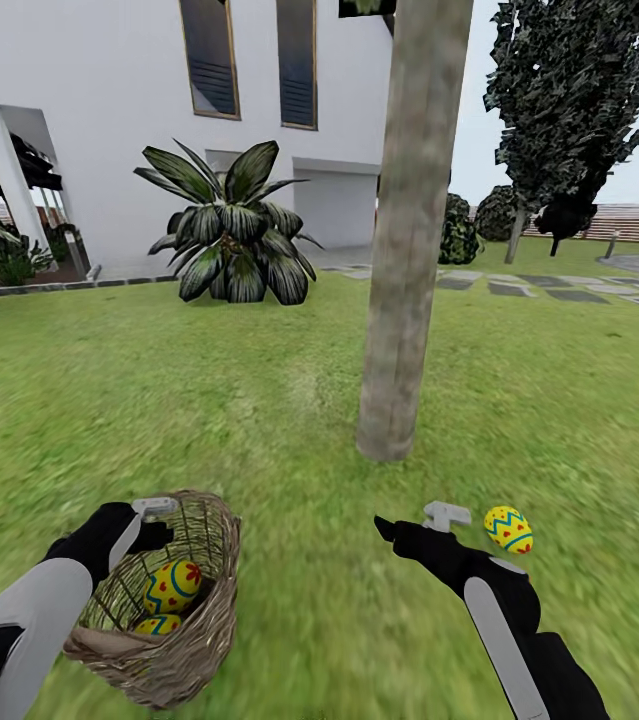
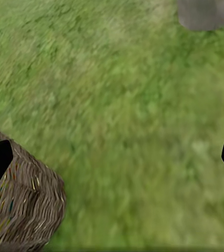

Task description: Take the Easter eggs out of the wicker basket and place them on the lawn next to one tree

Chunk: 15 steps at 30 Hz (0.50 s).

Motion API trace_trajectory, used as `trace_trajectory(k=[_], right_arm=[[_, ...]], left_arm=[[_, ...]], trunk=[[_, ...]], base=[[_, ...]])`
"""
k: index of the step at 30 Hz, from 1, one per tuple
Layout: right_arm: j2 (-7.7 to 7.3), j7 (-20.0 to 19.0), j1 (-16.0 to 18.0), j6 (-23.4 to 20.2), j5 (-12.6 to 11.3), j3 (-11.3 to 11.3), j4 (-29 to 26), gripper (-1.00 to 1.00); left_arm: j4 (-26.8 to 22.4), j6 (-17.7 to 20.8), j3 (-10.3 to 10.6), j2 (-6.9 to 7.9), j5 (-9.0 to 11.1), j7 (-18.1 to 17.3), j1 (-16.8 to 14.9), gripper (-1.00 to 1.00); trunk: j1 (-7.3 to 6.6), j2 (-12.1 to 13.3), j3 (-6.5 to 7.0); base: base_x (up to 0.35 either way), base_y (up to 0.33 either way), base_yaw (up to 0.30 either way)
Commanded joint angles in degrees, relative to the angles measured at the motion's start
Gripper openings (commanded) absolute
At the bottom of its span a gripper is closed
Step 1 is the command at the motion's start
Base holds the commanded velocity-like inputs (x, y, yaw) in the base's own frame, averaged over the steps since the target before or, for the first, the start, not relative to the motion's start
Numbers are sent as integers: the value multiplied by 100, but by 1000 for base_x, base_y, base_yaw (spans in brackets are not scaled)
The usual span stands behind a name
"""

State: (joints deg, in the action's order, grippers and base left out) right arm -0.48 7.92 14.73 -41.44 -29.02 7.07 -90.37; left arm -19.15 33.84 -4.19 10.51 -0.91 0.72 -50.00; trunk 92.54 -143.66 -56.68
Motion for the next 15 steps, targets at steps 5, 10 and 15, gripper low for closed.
trace_trajectory(k=[5, 10, 15], right_arm=[[-5, 60, 4, -14, -60, 13, -6, 100], [-5, 60, 4, -14, -60, 14, -6, 100], [-5, 60, 4, -14, -60, 14, -7, 100]], left_arm=[[-14, 54, -40, -15, -17, 39, -1, 100], [-26, 91, -42, -3, -9, 2, -1, 100], [-23, 142, -63, 15, -1, -20, -1, 100]], trunk=[[-1, -2, -6], [-1, -2, -6], [-1, -2, -6]], base=[[0, 0, 0], [45, 0, 0], [52, 0, 0]])
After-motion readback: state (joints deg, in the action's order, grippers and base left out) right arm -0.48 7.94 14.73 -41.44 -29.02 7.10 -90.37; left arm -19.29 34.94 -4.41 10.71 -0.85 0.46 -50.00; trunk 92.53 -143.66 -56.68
